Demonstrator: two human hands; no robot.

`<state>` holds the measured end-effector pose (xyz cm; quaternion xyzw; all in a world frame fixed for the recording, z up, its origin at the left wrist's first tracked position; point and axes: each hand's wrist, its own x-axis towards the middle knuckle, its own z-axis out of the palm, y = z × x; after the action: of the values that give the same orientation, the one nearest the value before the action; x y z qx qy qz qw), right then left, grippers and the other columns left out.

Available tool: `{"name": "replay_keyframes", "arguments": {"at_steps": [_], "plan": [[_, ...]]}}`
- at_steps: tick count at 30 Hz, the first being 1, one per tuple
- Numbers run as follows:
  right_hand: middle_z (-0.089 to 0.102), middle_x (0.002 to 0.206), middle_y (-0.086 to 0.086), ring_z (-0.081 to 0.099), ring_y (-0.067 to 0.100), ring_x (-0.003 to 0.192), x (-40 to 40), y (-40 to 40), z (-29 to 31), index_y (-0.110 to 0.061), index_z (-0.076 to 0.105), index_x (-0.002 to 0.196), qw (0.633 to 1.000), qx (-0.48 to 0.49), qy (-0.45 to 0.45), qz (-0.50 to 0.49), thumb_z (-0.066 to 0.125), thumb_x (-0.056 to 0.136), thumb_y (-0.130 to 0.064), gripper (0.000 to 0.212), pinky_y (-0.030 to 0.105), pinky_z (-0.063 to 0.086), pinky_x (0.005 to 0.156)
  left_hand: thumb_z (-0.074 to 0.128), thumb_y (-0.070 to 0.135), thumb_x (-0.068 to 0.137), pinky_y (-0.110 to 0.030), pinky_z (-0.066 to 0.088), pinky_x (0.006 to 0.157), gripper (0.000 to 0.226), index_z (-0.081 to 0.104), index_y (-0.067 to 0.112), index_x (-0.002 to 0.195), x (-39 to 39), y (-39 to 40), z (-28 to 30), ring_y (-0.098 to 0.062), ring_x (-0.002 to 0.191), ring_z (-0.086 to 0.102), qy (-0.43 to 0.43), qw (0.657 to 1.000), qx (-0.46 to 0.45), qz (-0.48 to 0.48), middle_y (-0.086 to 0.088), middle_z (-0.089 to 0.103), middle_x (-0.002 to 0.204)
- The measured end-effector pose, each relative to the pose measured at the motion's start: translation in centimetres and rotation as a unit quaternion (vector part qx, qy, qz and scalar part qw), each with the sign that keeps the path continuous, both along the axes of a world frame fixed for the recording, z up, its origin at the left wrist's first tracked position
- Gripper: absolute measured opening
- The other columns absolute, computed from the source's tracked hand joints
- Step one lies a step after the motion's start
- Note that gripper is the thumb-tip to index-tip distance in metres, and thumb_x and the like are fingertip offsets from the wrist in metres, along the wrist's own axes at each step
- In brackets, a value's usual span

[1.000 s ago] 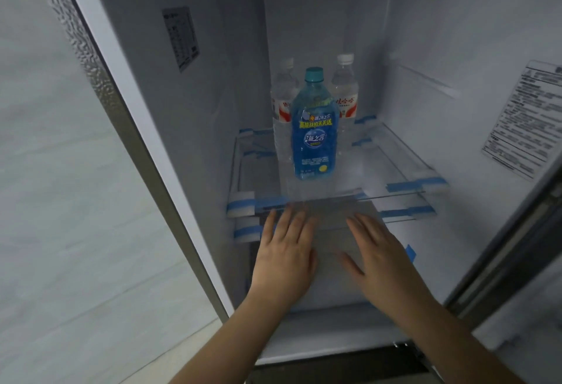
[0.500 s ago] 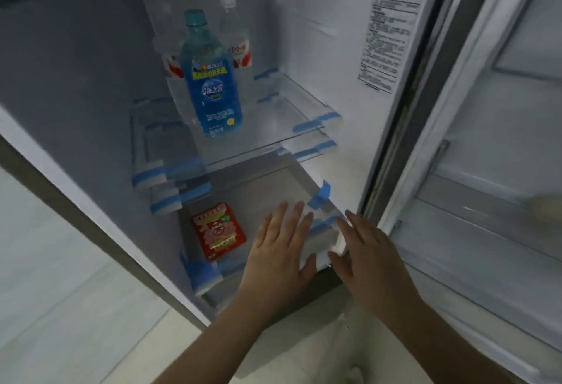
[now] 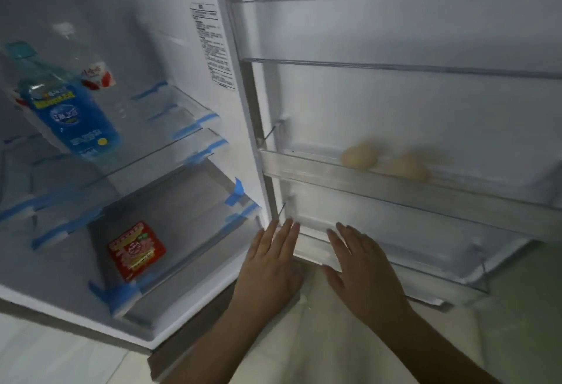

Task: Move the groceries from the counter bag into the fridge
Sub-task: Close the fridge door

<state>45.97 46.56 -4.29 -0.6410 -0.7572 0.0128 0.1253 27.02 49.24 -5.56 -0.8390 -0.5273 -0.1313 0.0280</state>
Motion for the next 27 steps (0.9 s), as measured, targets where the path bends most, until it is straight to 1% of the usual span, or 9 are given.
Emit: {"name": "replay_keyframes", "arguments": {"at_steps": [3, 7, 8, 10, 11, 13, 17, 23, 27], "plan": [[0.057, 0.136, 0.013, 0.056, 0.03, 0.122, 5.0, -2.0, -1.4, -0.011, 0.057, 0.131, 0.999, -0.027, -0.011, -0.026, 0.002, 0.096, -0.052, 0.077, 0.046, 0.044, 0.101, 0.063, 0.037, 0.083, -0.048, 0.026, 0.115, 0.074, 0.033, 0.018, 0.148, 4.7, -1.2, -1.4, -0.029, 0.143, 0.031, 0.008, 0.999, -0.029, -0.03, -0.006, 0.036, 0.154], [0.057, 0.135, 0.014, 0.057, 0.032, 0.122, 9.5, -4.5, -3.0, -0.012, 0.057, 0.131, 0.997, -0.042, -0.014, -0.066, 0.001, 0.097, -0.052, 0.077, 0.047, 0.048, 0.098, 0.042, 0.041, 0.087, -0.045, 0.021, 0.118, 0.069, 0.024, 0.023, 0.151, 9.6, -2.4, -3.5, -0.026, 0.147, 0.023, 0.026, 0.996, -0.064, -0.057, -0.004, 0.029, 0.158], [0.058, 0.135, 0.014, 0.057, 0.032, 0.121, 10.4, -4.9, -3.2, -0.012, 0.057, 0.131, 0.996, -0.044, -0.011, -0.076, 0.008, 0.098, -0.05, 0.07, 0.047, 0.048, 0.097, 0.044, 0.041, 0.087, -0.044, 0.021, 0.118, 0.069, 0.025, 0.022, 0.151, 10.5, -2.6, -3.8, -0.026, 0.147, 0.023, 0.03, 0.995, -0.067, -0.065, -0.003, 0.029, 0.158], [0.058, 0.133, 0.014, 0.058, 0.033, 0.12, 12.0, -5.6, -3.8, -0.012, 0.058, 0.13, 0.996, -0.017, -0.026, -0.087, 0.045, 0.093, -0.047, 0.052, 0.048, 0.047, 0.097, 0.053, 0.037, 0.085, -0.044, 0.02, 0.117, 0.072, 0.028, 0.021, 0.15, 12.1, -2.9, -4.2, -0.026, 0.146, 0.026, 0.037, 0.993, -0.065, -0.086, -0.003, 0.032, 0.157], [0.059, 0.133, 0.015, 0.059, 0.033, 0.119, 12.7, -5.9, -4.1, -0.012, 0.058, 0.13, 0.995, -0.01, -0.033, -0.093, 0.063, 0.084, -0.045, 0.056, 0.049, 0.046, 0.097, 0.058, 0.033, 0.082, -0.044, 0.021, 0.117, 0.074, 0.03, 0.019, 0.15, 12.8, -3.0, -4.3, -0.027, 0.145, 0.028, 0.04, 0.993, -0.065, -0.095, -0.004, 0.034, 0.156], [0.059, 0.132, 0.015, 0.058, 0.034, 0.119, 13.9, -6.6, -4.7, -0.013, 0.058, 0.13, 0.993, -0.014, -0.037, -0.107, 0.078, 0.071, -0.042, 0.069, 0.049, 0.045, 0.099, 0.06, 0.027, 0.079, -0.043, 0.022, 0.117, 0.076, 0.032, 0.017, 0.15, 13.8, -3.1, -4.5, -0.028, 0.144, 0.029, 0.034, 0.991, -0.071, -0.106, -0.004, 0.035, 0.155], [0.057, 0.134, 0.017, 0.055, 0.036, 0.122, 15.4, -7.5, -6.3, -0.014, 0.049, 0.138, 0.993, -0.02, -0.045, -0.103, 0.08, 0.07, -0.04, 0.079, 0.05, 0.038, 0.104, 0.052, 0.026, 0.083, -0.044, 0.023, 0.118, 0.077, 0.021, 0.017, 0.153, 14.6, -3.2, -5.4, -0.025, 0.149, 0.013, -0.003, 0.988, -0.122, -0.096, -0.002, 0.026, 0.159], [0.035, 0.152, 0.016, 0.033, 0.036, 0.14, 15.5, -8.1, -7.9, -0.017, 0.026, 0.151, 0.993, -0.043, -0.067, -0.087, 0.072, 0.078, -0.039, 0.089, 0.051, 0.021, 0.116, 0.054, 0.026, 0.082, -0.038, 0.026, 0.113, 0.088, 0.006, 0.022, 0.155, 14.7, -3.9, -6.3, -0.02, 0.15, -0.005, 0.001, 0.987, -0.141, -0.073, 0.001, 0.009, 0.163], [0.034, 0.152, 0.018, 0.032, 0.039, 0.14, 14.0, -8.8, -8.0, -0.016, 0.024, 0.151, 0.991, -0.051, -0.065, -0.106, 0.074, 0.076, -0.041, 0.094, 0.055, 0.026, 0.113, 0.048, 0.016, 0.081, -0.035, 0.029, 0.111, 0.09, -0.004, 0.024, 0.154, 15.0, -4.9, -6.5, -0.016, 0.148, -0.017, -0.007, 0.987, -0.154, -0.043, 0.004, -0.004, 0.163]]}}
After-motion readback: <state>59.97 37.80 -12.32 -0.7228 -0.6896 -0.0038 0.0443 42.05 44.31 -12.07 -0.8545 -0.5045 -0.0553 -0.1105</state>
